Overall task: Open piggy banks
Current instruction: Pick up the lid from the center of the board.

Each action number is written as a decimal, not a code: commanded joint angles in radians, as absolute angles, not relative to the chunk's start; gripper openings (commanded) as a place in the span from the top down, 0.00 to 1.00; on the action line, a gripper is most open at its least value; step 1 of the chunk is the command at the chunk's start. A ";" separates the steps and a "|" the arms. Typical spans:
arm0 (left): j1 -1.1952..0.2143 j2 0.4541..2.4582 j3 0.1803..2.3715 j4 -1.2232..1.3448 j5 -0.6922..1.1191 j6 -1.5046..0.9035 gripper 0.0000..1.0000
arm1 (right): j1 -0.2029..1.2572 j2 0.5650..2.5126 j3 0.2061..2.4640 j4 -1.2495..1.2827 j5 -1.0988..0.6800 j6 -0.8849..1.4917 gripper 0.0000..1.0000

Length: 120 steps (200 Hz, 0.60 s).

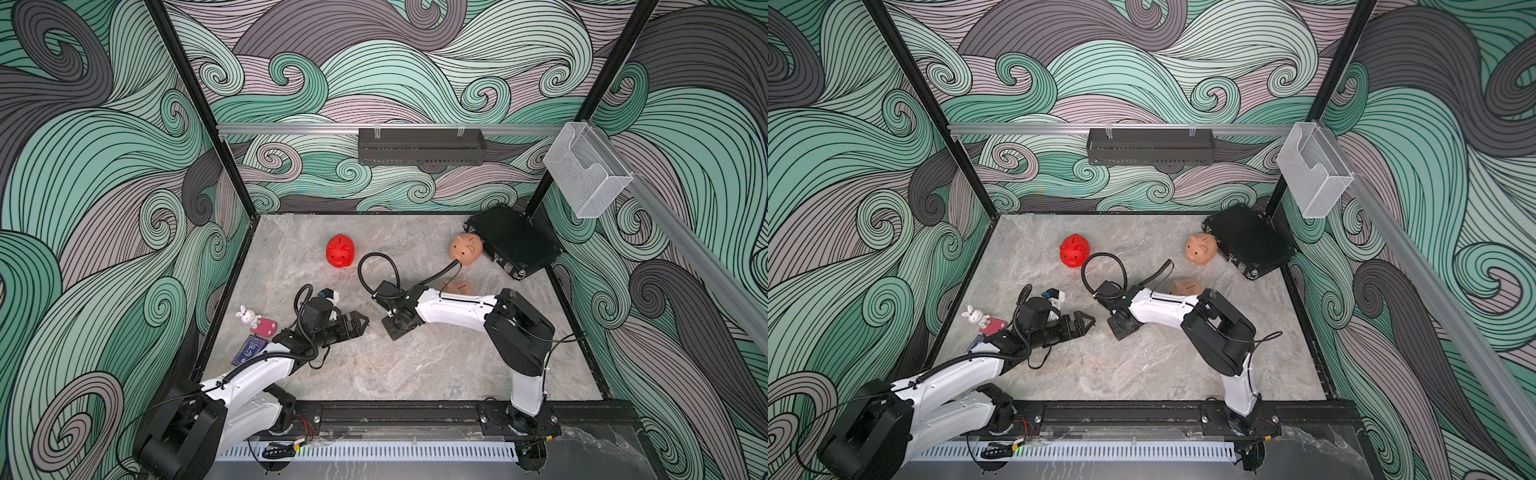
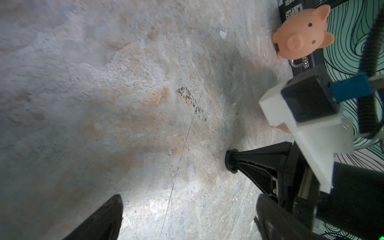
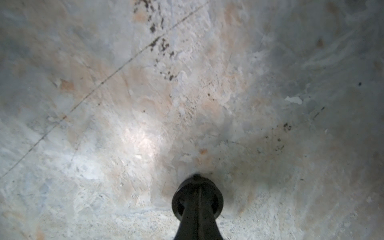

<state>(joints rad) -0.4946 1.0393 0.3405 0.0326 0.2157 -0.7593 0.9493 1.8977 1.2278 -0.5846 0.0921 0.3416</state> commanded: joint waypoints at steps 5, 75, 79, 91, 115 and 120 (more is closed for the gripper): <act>-0.498 0.999 0.397 -0.047 0.151 -0.737 0.01 | 0.950 1.794 1.193 -0.512 0.060 0.378 1.00; -0.380 0.961 0.396 -0.001 0.132 -0.730 0.01 | 0.913 1.783 1.202 -0.321 -0.024 0.452 1.00; -0.363 0.963 0.397 0.001 0.140 -0.730 0.01 | 0.911 1.787 1.205 -0.307 -0.026 0.458 1.00; -0.312 0.969 0.411 0.008 0.173 -0.732 0.01 | 0.908 1.807 1.227 -0.277 -0.024 0.470 1.00; -0.233 1.001 0.444 0.033 0.216 -0.739 0.01 | 0.907 1.850 1.276 -0.201 -0.017 0.489 1.00; -0.222 1.010 0.450 0.040 0.218 -0.742 0.01 | 0.907 1.861 1.287 -0.184 -0.013 0.488 1.00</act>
